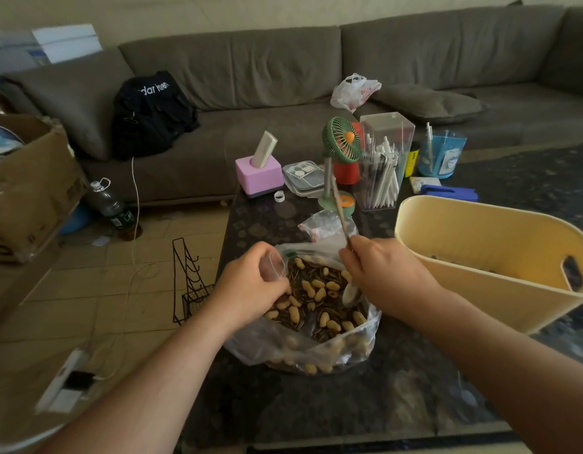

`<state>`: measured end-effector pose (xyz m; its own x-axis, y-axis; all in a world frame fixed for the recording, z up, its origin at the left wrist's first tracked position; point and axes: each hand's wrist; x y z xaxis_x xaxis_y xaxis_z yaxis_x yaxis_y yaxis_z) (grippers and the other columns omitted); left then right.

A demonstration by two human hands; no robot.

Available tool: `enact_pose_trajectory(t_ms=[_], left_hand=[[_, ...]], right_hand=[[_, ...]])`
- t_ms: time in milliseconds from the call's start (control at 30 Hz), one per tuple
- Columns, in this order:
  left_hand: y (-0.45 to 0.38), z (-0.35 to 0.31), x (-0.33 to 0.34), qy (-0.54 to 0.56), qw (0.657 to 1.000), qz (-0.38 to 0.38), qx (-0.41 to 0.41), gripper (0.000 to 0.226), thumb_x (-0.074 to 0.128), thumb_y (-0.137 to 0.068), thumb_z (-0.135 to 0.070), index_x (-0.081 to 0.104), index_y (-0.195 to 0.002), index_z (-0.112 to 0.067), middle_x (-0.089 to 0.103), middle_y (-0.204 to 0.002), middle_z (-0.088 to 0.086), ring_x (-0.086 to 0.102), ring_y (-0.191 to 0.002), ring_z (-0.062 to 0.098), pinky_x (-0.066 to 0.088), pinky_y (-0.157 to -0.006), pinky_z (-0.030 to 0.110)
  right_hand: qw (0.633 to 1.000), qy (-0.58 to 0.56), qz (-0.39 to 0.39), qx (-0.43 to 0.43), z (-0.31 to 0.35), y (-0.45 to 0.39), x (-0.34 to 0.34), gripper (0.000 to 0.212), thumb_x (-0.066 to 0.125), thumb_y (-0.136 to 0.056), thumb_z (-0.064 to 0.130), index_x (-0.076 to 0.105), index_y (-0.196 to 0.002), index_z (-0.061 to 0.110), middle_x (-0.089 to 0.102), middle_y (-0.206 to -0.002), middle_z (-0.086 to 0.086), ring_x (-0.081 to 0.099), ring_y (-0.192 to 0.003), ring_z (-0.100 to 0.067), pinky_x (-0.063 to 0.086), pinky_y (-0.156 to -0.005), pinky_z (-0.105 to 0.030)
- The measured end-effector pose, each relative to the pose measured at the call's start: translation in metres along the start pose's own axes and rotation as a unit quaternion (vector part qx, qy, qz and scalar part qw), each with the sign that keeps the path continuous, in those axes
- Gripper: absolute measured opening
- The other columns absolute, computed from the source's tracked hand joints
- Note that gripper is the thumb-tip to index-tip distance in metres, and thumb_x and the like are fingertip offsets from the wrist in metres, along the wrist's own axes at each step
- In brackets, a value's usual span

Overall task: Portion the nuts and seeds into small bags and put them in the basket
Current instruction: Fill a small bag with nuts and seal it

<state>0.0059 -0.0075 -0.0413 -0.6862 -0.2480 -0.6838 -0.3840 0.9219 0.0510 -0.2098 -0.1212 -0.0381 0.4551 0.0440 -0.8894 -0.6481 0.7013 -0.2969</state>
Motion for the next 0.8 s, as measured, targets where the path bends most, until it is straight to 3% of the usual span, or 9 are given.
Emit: enact_pose_trajectory(t_ms=[100,233,367,500,600,700,800], left_hand=[[-0.002,0.003,0.003,0.01,1.0,0.003,-0.021,0.021,0.073,-0.094,-0.025,0.059,-0.104,-0.038,0.065,-0.105,-0.014,0.061,-0.093,0.003,0.048,-0.07,0.024],[-0.007,0.007,0.012,0.068,0.992,0.045,-0.098,0.028,0.071,-0.095,-0.027,0.058,-0.116,-0.041,0.062,-0.116,-0.014,0.059,-0.105,0.008,0.053,-0.097,0.041],[-0.008,0.004,0.017,0.137,0.98,0.041,-0.142,0.03,0.072,-0.091,-0.023,0.061,-0.111,-0.042,0.067,-0.116,-0.01,0.062,-0.111,0.017,0.052,-0.106,0.051],[-0.009,0.003,0.024,0.216,0.959,0.067,-0.169,0.04,0.074,-0.077,-0.025,0.069,-0.113,-0.041,0.071,-0.123,-0.004,0.064,-0.119,0.023,0.051,-0.11,0.052],[-0.007,-0.001,0.026,0.281,0.941,0.085,-0.167,0.034,0.069,-0.091,-0.007,0.07,-0.114,-0.031,0.069,-0.126,0.001,0.065,-0.12,0.023,0.053,-0.11,0.047],[-0.006,-0.003,0.025,0.288,0.944,0.093,-0.134,0.046,0.066,-0.092,0.007,0.064,-0.109,-0.036,0.066,-0.128,0.001,0.065,-0.121,0.022,0.056,-0.109,0.044],[-0.003,-0.002,0.02,0.266,0.955,0.079,-0.102,0.047,0.069,-0.091,0.003,0.061,-0.108,-0.041,0.067,-0.126,-0.004,0.066,-0.121,0.019,0.056,-0.108,0.047]], right_hand=[[0.999,0.025,-0.007,-0.031,0.004,0.003,0.003,0.024,0.047,-0.108,0.035,0.047,-0.087,0.023,0.053,-0.071,0.002,0.054,-0.059,-0.025,0.048,-0.057,-0.043],[0.999,-0.002,-0.006,-0.049,0.013,0.006,0.014,0.028,0.046,-0.108,0.035,0.056,-0.09,0.017,0.056,-0.074,0.001,0.056,-0.062,-0.025,0.051,-0.06,-0.048],[0.997,-0.034,-0.022,-0.072,0.019,0.011,0.022,0.025,0.051,-0.107,0.032,0.058,-0.088,0.016,0.053,-0.073,0.005,0.051,-0.06,-0.022,0.049,-0.057,-0.048],[0.994,-0.109,0.006,0.006,0.024,0.014,0.029,0.027,0.048,-0.108,0.035,0.062,-0.092,0.018,0.063,-0.079,0.005,0.059,-0.072,-0.015,0.051,-0.071,-0.042],[0.98,-0.174,0.011,0.098,0.024,0.014,0.029,0.03,0.048,-0.108,0.037,0.063,-0.089,0.02,0.068,-0.077,0.003,0.066,-0.071,-0.014,0.057,-0.072,-0.045],[0.962,-0.222,0.019,0.158,0.022,0.013,0.025,0.024,0.049,-0.107,0.035,0.064,-0.093,0.024,0.071,-0.08,0.002,0.071,-0.073,-0.014,0.062,-0.073,-0.045],[0.955,-0.24,0.019,0.176,0.022,0.013,0.019,0.015,0.049,-0.107,0.033,0.059,-0.096,0.031,0.071,-0.084,0.002,0.071,-0.076,-0.016,0.062,-0.074,-0.047]])
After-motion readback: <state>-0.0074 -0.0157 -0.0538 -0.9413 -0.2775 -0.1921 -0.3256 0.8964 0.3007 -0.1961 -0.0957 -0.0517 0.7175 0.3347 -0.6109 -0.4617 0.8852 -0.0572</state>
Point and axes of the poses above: each hand's wrist, its own y-axis away from the middle knuckle, its own x-axis out of the palm, z = x × y
